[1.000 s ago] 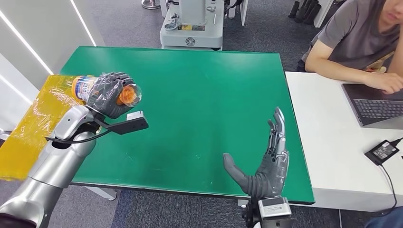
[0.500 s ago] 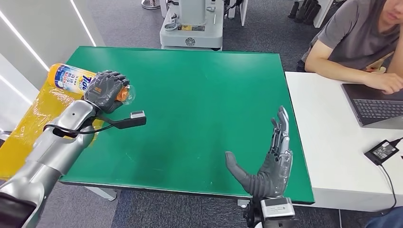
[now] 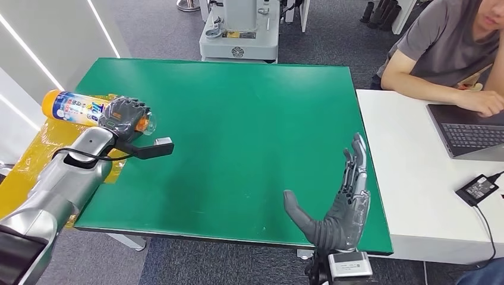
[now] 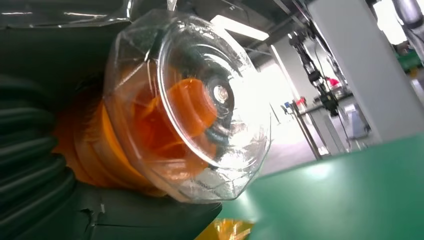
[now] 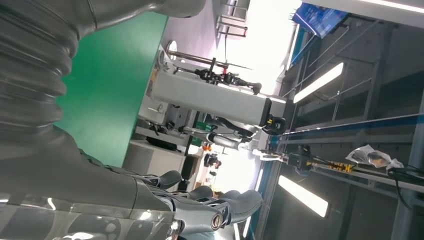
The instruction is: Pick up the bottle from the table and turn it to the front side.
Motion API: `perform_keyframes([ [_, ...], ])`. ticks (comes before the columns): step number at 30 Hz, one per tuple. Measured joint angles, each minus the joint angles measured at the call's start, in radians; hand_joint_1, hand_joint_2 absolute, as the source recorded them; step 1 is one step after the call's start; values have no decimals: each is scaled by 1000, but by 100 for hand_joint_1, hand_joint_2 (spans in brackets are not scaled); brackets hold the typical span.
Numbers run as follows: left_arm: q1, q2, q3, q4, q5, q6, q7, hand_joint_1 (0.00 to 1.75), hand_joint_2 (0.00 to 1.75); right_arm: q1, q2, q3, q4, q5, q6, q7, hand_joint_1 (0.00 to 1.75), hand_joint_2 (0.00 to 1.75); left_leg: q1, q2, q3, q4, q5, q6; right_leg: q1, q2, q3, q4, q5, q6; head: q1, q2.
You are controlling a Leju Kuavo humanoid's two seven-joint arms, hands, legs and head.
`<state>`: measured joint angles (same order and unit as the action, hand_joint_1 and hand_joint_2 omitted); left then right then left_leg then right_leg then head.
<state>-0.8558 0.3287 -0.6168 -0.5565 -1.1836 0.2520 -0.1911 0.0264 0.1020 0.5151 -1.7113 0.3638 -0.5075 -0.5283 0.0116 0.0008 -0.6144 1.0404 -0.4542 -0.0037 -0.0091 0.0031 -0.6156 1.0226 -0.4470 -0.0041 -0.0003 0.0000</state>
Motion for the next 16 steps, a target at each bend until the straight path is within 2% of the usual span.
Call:
perform_keyframes([
  [6,11,0,0,84,1,-43,-25,175,175,4,13,-2,-11,15,23,5,0,175,0,0,0,0,0,0,0,0,0,0,0,0,0,0],
  [16,23,37,2,163,-18,-109,43,175,175,10,21,-5,-12,15,24,8,0,175,0,0,0,0,0,0,0,0,0,0,0,0,0,0],
])
